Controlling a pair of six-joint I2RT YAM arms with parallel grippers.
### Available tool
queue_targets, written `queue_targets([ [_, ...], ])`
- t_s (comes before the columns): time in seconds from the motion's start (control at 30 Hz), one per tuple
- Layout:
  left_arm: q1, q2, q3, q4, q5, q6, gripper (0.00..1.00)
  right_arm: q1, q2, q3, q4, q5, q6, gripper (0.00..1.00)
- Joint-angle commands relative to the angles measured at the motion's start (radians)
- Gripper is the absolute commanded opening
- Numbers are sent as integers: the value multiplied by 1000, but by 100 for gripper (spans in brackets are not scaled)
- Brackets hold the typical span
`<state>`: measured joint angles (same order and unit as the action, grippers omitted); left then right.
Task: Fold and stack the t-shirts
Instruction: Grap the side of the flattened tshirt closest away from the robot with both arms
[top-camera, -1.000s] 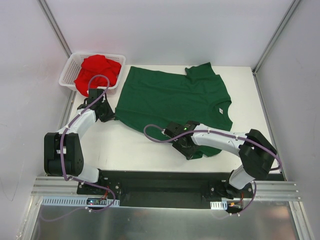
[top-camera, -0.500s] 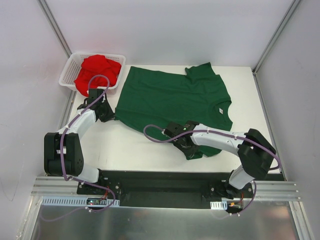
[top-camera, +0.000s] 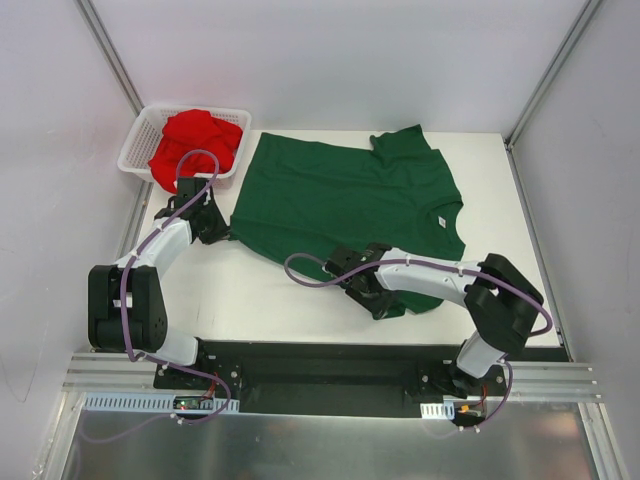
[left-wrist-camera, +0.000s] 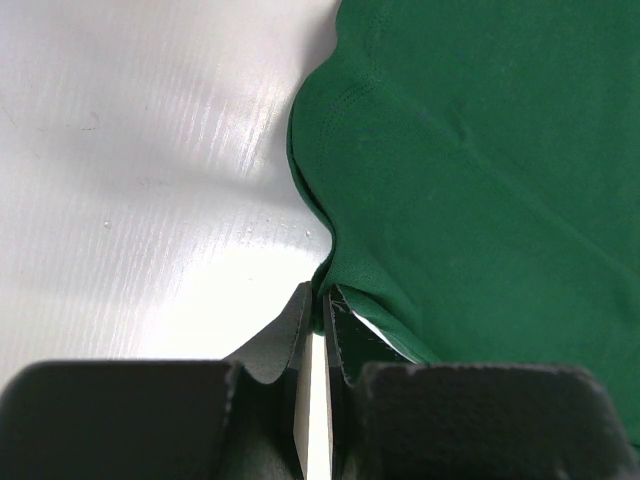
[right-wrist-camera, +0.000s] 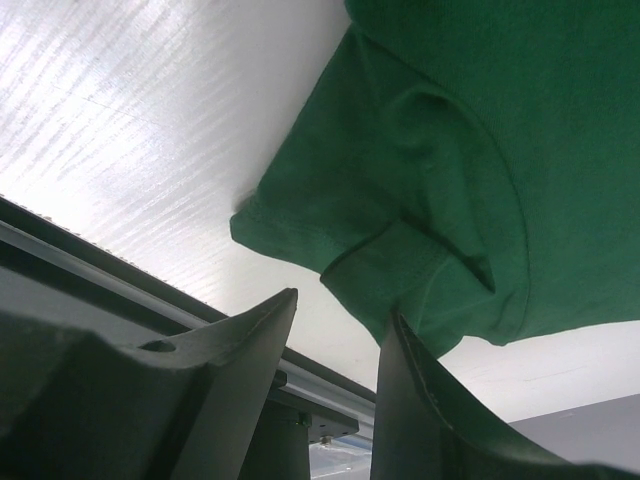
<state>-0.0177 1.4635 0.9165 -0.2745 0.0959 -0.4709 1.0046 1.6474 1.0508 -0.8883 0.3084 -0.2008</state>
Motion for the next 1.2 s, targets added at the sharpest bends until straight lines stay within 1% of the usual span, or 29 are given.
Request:
queue_targets([
  [0.0,12,-31,-8,-3,-13,11,0,8,5,41,-38,37,-12,45],
  [0.37,12,-26,-5,-3,-7,9,0,8,3,58,-40,51,-22,46],
  [0.87,12,-29,-8,-2,-7,9,0,12,34,52,-34,57,-22,43],
  [0.97,12,-32,-8,0,-7,11,0,12,37,52,-31,57,-23,40],
  [1.17,12,-35,-11,-2,-7,11,0,12,46,55,-32,58,-22,32],
])
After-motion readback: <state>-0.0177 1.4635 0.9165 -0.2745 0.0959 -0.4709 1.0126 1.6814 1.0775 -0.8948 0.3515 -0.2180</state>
